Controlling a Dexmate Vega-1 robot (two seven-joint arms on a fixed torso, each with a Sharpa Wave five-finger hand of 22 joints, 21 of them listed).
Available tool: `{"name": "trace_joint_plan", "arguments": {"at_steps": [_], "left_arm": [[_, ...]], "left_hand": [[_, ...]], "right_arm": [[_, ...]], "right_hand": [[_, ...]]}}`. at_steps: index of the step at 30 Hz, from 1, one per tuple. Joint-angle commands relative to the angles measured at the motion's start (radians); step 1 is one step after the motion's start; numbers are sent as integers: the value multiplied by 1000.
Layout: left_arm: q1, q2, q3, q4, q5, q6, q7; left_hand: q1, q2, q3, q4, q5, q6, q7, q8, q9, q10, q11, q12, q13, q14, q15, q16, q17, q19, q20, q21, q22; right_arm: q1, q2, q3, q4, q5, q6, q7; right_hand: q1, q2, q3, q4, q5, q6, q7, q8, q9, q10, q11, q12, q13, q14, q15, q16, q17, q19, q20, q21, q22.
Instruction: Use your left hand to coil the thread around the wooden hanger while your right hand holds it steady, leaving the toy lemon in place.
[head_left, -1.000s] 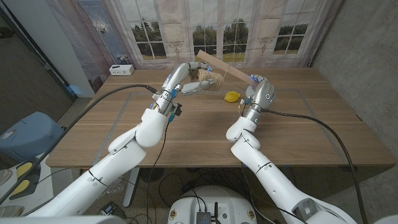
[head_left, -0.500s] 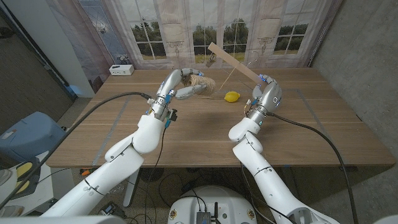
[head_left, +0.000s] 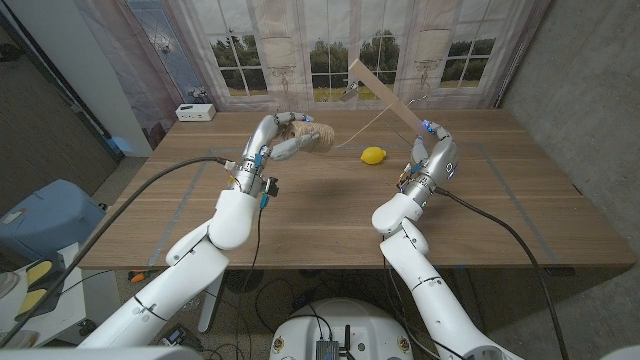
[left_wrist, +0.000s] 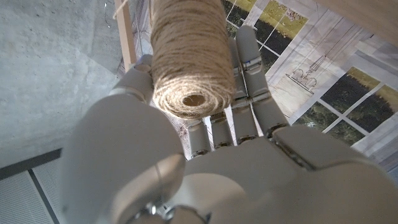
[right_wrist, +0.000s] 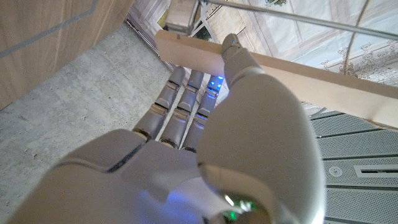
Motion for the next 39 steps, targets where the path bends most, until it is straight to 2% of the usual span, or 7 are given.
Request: {"name": "trace_joint_plan", "arguments": {"at_steps": [1,11,20,24,39], "left_arm": [[10,-57,-60,54,-331,-100,-68],[-21,-43,-95,75,-582,-91,-173],[-63,-23,-112,100,-775,-58,-252],[-72,-13,-115,104,-818,-50,-262],[-133,52,-132,76,-874,-1,-266]], "left_hand": [[188,196,30,5,4,11,4,-1,5,157,-146,5,173,225,-328,-11,-10,15,-149,9,-1],[187,195,36,3,4,9,6,-7,10,153,-146,4,175,230,-328,-26,-18,12,-146,14,-5],[184,195,39,4,5,13,6,-9,12,155,-147,2,173,232,-327,-35,-20,11,-145,19,-7],[184,195,41,4,5,14,6,-11,12,156,-147,3,175,235,-328,-36,-19,13,-145,21,-7],[181,194,46,3,5,16,10,-17,15,154,-149,1,176,240,-328,-46,-15,11,-146,27,-9]], "right_arm": [[-29,-65,-19,8,-38,103,0],[-55,-139,-87,-41,-105,66,0],[-72,-158,-111,-68,-205,65,0],[-69,-172,-127,-73,-221,49,0],[-16,-276,-266,-76,-223,-116,0]], "right_hand": [[48,67,14,6,7,45,42,4,3,107,-18,96,79,11,-149,7,14,2,-5,4,3],[52,67,13,4,7,49,36,5,3,105,-21,100,83,12,-152,5,20,7,-9,12,4],[55,66,12,3,8,46,33,4,3,105,-24,100,81,14,-154,4,25,8,-11,17,4],[55,66,11,3,8,47,32,5,4,104,-24,100,81,15,-154,3,26,8,-12,19,5],[58,65,9,3,8,48,30,5,4,104,-24,101,80,19,-155,-2,29,9,-14,26,5]]}}
